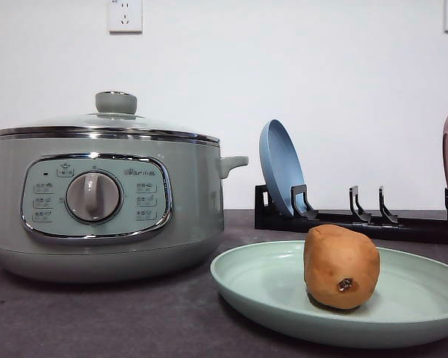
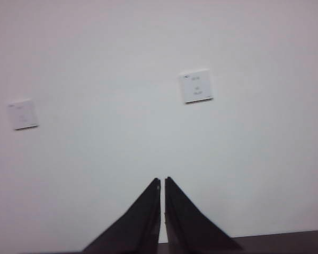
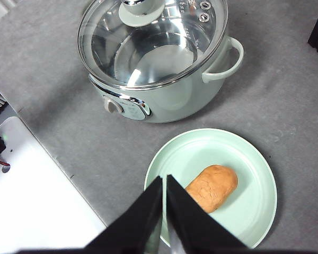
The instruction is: Transfer potato from steamer to green plate
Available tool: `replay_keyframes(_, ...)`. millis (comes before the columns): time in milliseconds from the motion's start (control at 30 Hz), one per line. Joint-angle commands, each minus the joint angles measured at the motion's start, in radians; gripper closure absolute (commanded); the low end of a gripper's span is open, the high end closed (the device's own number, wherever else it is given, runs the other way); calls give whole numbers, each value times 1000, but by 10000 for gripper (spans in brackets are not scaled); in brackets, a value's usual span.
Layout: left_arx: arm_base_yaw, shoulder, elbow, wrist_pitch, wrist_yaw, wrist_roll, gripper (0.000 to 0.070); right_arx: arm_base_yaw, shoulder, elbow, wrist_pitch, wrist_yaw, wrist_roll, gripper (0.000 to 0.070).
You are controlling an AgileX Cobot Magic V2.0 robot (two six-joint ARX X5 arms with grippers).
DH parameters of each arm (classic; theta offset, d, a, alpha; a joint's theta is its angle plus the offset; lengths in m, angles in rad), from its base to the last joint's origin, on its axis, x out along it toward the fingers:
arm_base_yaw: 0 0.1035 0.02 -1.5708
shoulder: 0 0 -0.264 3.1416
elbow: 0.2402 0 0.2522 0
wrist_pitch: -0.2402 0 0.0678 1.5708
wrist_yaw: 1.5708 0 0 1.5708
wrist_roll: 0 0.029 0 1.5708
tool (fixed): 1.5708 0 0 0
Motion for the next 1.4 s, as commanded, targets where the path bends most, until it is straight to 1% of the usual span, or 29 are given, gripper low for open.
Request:
replay_keyframes(0, 15, -53, -108, 67, -3, 9, 696, 5, 4, 19, 7, -3, -8, 700)
replay_keyframes(67, 30, -111, -219, 124, -3, 5, 696, 5, 4, 19, 7, -3, -8, 700)
replay_keyframes(167, 42, -189, -367, 165, -3, -3, 696, 5, 4, 19, 7, -3, -8, 700)
replay_keyframes(367, 48, -305, -585, 163, -20, -10, 696, 5, 4, 19, 7, -3, -8, 700)
replay_keyframes(667, 48, -436, -839, 162, -26, -41, 696, 5, 4, 19, 7, -3, -8, 700)
replay_keyframes(800, 48, -468, -912, 161, -26, -49, 696, 5, 4, 19, 7, -3, -8, 700)
replay_keyframes(1033, 48, -509, -993, 152, -26, -49, 696, 5, 4, 19, 7, -3, -8, 700)
replay_keyframes(1267, 48, -516, -1028, 133, -26, -54, 696, 5, 4, 19, 7, -3, -8, 700)
replay_keyframes(1367, 48, -516, -1030, 97, -26, -61, 696, 5, 4, 19, 7, -3, -8, 700)
